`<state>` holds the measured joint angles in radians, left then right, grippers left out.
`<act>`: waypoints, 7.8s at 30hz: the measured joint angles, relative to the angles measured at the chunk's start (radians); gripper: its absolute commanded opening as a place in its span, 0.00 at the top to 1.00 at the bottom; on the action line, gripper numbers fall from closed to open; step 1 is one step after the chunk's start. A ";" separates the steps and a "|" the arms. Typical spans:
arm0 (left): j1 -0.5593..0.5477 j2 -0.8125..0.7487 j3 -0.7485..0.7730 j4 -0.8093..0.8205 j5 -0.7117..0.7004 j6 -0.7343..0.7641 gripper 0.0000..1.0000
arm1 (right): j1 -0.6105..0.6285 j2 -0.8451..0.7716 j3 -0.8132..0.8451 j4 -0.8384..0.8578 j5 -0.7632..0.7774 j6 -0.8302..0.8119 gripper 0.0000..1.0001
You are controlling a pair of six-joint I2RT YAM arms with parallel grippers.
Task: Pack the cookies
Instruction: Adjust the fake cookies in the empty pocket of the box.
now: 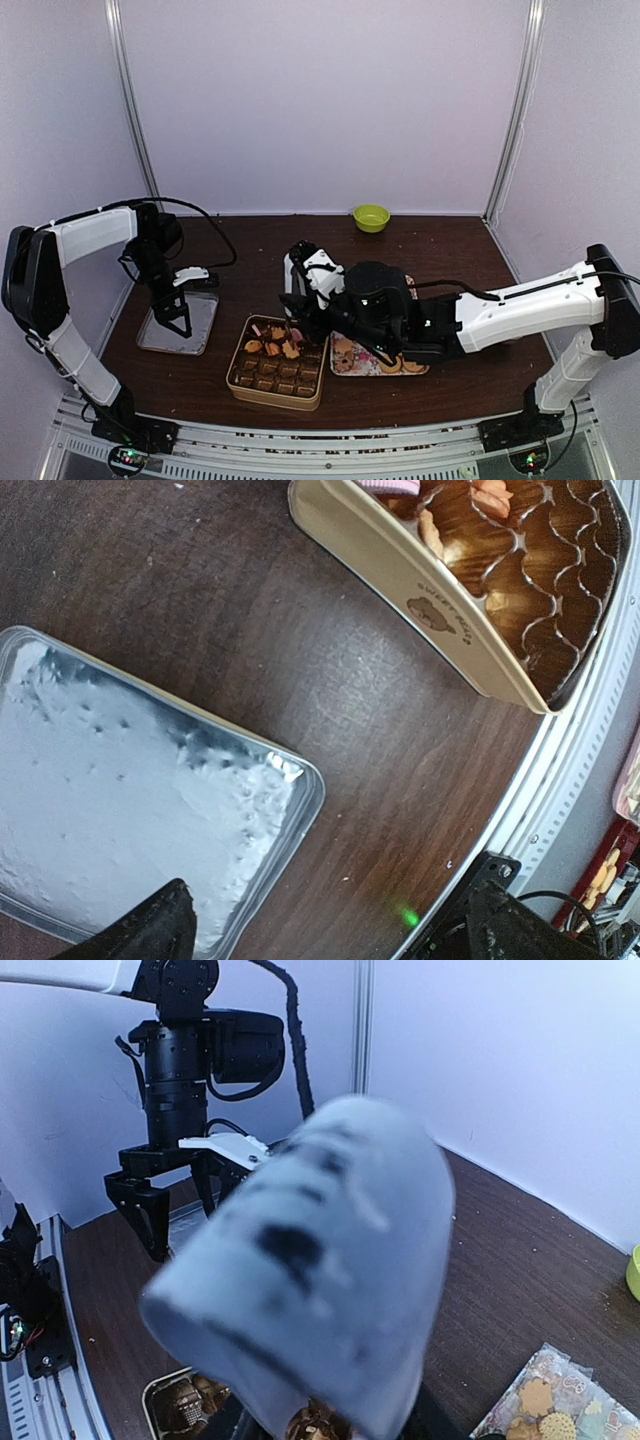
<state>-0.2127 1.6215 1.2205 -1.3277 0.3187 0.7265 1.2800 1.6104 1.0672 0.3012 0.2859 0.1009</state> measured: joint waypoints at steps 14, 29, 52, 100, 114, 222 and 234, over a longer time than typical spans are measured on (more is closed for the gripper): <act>0.000 0.000 -0.003 0.000 0.000 0.000 0.02 | -0.021 0.024 0.004 0.026 -0.042 0.016 0.69; 0.000 0.000 -0.003 0.000 0.000 0.000 0.03 | -0.035 0.045 0.007 0.032 -0.104 0.033 0.82; 0.000 0.000 -0.003 0.000 0.000 0.000 0.02 | 0.009 0.045 0.084 -0.035 -0.077 -0.024 0.68; 0.000 -0.006 -0.016 0.003 -0.001 0.001 0.03 | -0.003 0.270 0.290 -0.076 -0.091 -0.050 0.69; 0.000 -0.006 -0.017 0.003 -0.001 0.002 0.03 | -0.003 0.286 0.301 -0.087 -0.080 -0.046 0.68; 0.000 -0.006 -0.054 0.018 0.000 0.013 0.03 | 0.010 0.267 0.268 -0.048 0.003 -0.035 0.71; 0.000 -0.006 -0.054 0.018 -0.001 0.013 0.03 | 0.017 0.309 0.326 -0.089 0.012 -0.074 0.71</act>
<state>-0.2127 1.6154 1.1667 -1.3094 0.3180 0.7391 1.2968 1.9190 1.3933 0.2127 0.2977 0.0273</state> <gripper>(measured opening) 0.967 0.290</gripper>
